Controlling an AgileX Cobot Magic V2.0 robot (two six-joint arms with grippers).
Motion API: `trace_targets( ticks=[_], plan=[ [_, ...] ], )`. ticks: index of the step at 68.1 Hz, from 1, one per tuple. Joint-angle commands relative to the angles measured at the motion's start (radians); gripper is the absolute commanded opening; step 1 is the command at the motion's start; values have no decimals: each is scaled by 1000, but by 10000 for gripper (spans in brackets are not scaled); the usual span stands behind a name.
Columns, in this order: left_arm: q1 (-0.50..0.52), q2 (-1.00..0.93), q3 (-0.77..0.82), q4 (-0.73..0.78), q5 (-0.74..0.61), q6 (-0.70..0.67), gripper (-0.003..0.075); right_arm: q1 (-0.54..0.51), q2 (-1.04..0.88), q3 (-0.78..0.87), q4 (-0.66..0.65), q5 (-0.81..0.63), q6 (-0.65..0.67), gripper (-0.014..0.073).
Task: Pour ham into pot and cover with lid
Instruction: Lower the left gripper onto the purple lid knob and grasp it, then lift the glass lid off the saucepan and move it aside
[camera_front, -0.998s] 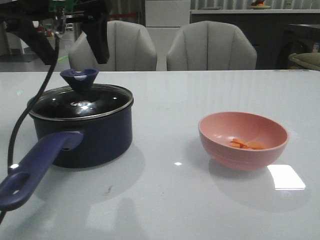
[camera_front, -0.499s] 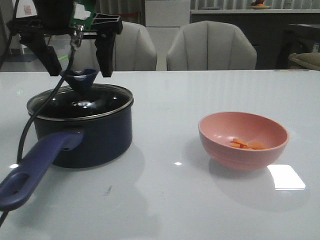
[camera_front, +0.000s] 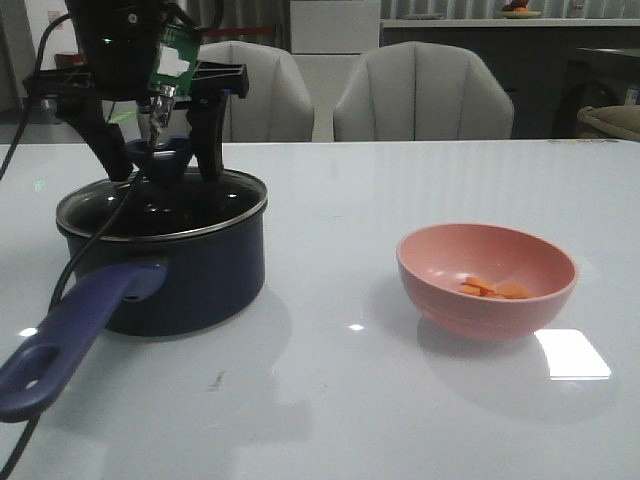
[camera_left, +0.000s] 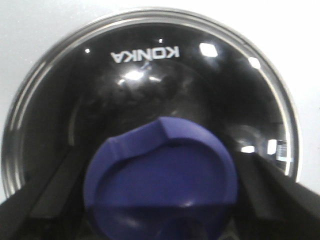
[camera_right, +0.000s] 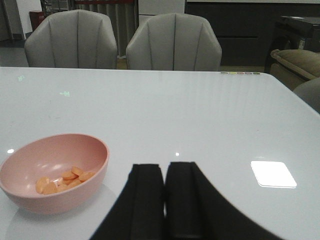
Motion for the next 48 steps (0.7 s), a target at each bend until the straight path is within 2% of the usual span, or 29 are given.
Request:
trace_targets(
  ticks=[1, 6, 14, 36, 48],
  plan=[
    [3, -48, -30, -7, -27, -15, 393, 2, -20, -6, -8, -89, 1, 162],
    [3, -48, -30, -7, -31, -15, 339, 2, -20, -6, -8, -89, 1, 162],
    [3, -48, -30, -7, -31, -15, 300, 2, -20, -6, -8, -89, 1, 162],
    [3, -127, -30, -7, -63, -9, 298, 2, -20, -6, -8, -89, 1, 162],
    [25, -181, -30, -6, -50, 62, 298, 2, -20, -6, -8, -89, 1, 162]
  ],
)
